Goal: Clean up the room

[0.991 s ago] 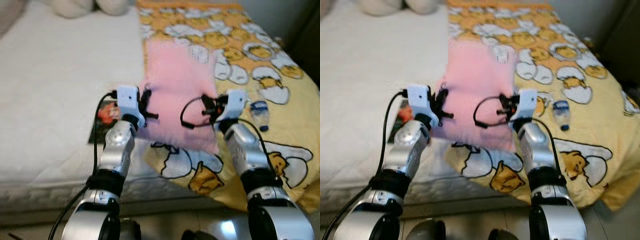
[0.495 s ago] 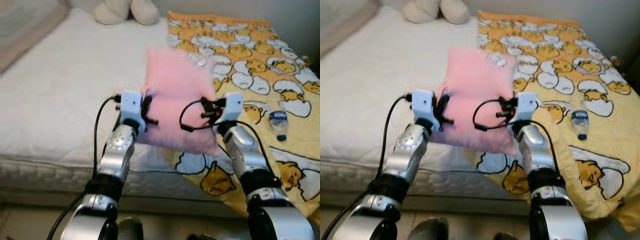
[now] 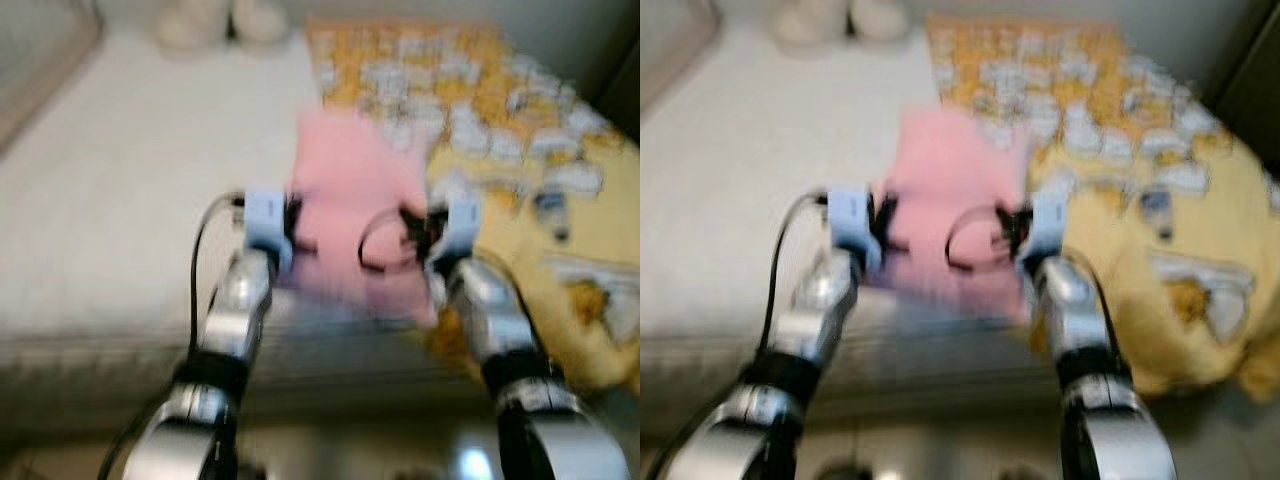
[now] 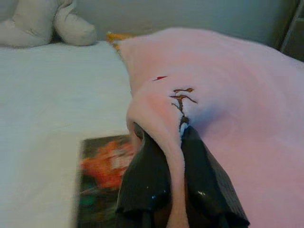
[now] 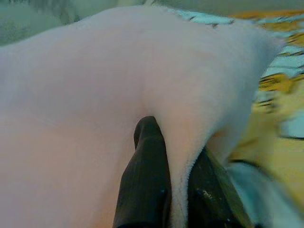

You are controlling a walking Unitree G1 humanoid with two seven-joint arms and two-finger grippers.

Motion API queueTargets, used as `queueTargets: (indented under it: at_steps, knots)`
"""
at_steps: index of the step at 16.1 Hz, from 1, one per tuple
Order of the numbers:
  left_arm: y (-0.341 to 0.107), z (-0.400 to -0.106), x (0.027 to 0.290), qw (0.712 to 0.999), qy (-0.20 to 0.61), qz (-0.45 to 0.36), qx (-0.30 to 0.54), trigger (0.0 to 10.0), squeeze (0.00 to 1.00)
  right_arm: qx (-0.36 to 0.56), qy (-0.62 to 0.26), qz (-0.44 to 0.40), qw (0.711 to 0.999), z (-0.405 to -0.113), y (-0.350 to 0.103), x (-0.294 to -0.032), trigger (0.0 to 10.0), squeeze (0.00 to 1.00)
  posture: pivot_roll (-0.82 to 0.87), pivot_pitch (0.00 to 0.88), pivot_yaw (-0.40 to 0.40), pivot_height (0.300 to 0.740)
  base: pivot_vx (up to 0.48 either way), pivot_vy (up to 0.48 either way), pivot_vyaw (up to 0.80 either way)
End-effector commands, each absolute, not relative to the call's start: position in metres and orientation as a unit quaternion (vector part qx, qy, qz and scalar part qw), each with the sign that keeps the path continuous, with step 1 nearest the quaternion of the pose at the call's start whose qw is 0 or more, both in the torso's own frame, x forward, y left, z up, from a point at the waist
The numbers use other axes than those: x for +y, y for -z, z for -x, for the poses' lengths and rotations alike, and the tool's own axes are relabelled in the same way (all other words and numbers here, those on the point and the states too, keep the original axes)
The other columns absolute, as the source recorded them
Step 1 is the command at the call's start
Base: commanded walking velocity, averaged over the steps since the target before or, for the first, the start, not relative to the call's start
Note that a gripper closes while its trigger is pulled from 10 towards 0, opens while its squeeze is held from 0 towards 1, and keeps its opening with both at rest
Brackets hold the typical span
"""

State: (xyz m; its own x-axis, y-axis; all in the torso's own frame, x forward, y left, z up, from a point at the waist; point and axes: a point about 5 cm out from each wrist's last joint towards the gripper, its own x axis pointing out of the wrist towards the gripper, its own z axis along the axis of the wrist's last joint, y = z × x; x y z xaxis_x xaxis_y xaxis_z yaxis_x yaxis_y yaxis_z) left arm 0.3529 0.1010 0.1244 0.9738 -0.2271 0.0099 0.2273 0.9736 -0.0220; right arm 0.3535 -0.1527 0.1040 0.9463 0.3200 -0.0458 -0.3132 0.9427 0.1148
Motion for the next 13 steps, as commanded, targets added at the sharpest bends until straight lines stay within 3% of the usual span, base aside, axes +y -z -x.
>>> queueTargets:
  at_steps: [1,4,13]
  knots:
    - [-0.130,-0.357,0.130,0.999,0.048,0.010,-0.015,0.0,0.00,0.009,-0.136,-0.046,0.990,-0.359,-0.116,-0.165,0.0,0.00,0.02,0.000,-0.035,0.740,0.000,0.465,0.47]
    - [-0.129,-0.356,0.130,0.999,0.045,0.009,-0.015,0.0,0.00,0.008,-0.140,-0.048,0.989,-0.361,-0.118,-0.163,0.0,0.00,0.03,0.000,-0.035,0.740,0.084,0.432,0.15]
    - [-0.130,-0.360,0.134,0.999,0.035,0.007,-0.013,0.0,0.00,0.014,-0.149,-0.049,0.988,-0.363,-0.116,-0.156,0.0,0.00,0.04,0.000,-0.044,0.740,0.317,0.353,0.18]
